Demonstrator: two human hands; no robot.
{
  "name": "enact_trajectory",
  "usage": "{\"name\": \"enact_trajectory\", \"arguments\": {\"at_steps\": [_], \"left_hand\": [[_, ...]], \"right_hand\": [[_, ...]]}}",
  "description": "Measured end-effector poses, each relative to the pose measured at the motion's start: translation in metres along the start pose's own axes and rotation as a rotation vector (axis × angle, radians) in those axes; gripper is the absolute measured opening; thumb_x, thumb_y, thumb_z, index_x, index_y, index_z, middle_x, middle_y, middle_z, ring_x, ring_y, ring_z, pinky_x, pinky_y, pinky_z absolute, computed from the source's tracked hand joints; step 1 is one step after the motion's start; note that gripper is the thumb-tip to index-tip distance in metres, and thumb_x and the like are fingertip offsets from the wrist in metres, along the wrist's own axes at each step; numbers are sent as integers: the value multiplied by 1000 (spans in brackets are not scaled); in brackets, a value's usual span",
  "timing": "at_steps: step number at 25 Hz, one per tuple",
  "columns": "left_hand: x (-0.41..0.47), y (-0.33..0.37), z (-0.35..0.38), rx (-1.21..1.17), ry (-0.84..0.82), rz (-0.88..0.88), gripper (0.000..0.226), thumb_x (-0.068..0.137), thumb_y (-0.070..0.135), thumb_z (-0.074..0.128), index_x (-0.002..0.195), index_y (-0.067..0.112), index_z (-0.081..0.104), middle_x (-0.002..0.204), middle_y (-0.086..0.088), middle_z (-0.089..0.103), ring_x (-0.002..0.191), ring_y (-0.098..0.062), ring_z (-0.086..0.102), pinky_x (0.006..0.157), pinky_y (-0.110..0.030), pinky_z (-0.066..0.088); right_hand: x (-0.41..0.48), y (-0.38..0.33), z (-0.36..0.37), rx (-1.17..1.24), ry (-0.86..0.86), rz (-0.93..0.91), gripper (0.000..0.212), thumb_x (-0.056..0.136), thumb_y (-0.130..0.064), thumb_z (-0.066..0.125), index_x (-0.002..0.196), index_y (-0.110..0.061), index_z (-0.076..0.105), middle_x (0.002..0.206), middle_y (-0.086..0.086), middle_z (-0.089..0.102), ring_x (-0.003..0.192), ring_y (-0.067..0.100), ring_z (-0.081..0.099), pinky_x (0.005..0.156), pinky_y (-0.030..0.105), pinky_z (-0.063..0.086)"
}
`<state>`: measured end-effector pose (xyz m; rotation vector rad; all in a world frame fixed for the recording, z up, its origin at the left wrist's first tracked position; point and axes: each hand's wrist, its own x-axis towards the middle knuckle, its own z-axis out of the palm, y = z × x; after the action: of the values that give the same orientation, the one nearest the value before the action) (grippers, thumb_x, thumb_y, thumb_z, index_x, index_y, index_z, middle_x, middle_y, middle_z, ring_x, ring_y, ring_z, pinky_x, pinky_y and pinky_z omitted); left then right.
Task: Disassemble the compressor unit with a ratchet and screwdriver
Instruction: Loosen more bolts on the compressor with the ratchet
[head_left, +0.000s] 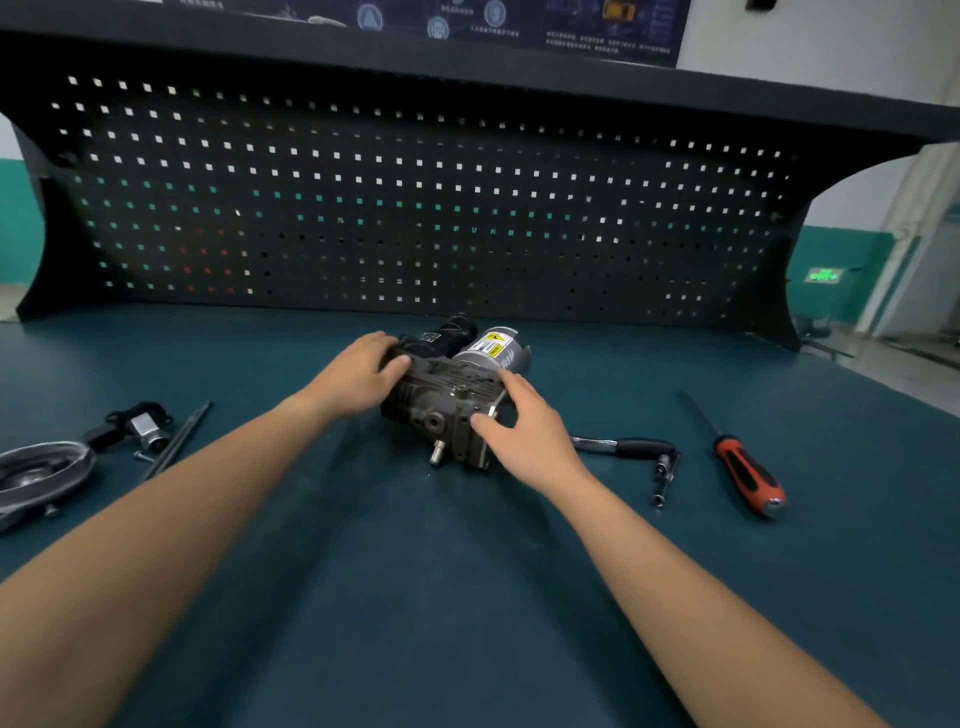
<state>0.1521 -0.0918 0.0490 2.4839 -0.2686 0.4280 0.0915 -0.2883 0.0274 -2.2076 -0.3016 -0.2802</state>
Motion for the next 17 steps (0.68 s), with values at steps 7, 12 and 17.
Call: {"name": "enact_trajectory", "arguments": {"at_steps": [7, 12, 17], "left_hand": [[14, -14, 6, -382, -4, -291, 43, 96, 23, 47, 138, 14, 40, 130, -3, 52, 103, -17, 51, 69, -28, 44], [-3, -21, 8, -578, 103, -331, 23, 94, 19, 52, 117, 17, 54, 111, -3, 59, 94, -17, 55, 72, -31, 44], [-35, -45, -16, -553, 271, -348, 21, 97, 25, 43, 100, 19, 63, 96, 1, 61, 92, -14, 56, 76, -32, 43]], "right_hand": [[11, 4, 8, 360, -56, 146, 68, 83, -28, 65, 141, -30, 29, 145, -5, 34, 124, 9, 38, 95, 21, 30], [19, 12, 7, 425, -56, 144, 45, 94, -46, 43, 136, -31, 38, 141, -5, 40, 129, 12, 40, 109, 31, 30], [10, 0, 22, 451, -57, 142, 35, 94, -35, 48, 129, -30, 44, 136, -1, 45, 121, 13, 47, 108, 34, 35]]}}
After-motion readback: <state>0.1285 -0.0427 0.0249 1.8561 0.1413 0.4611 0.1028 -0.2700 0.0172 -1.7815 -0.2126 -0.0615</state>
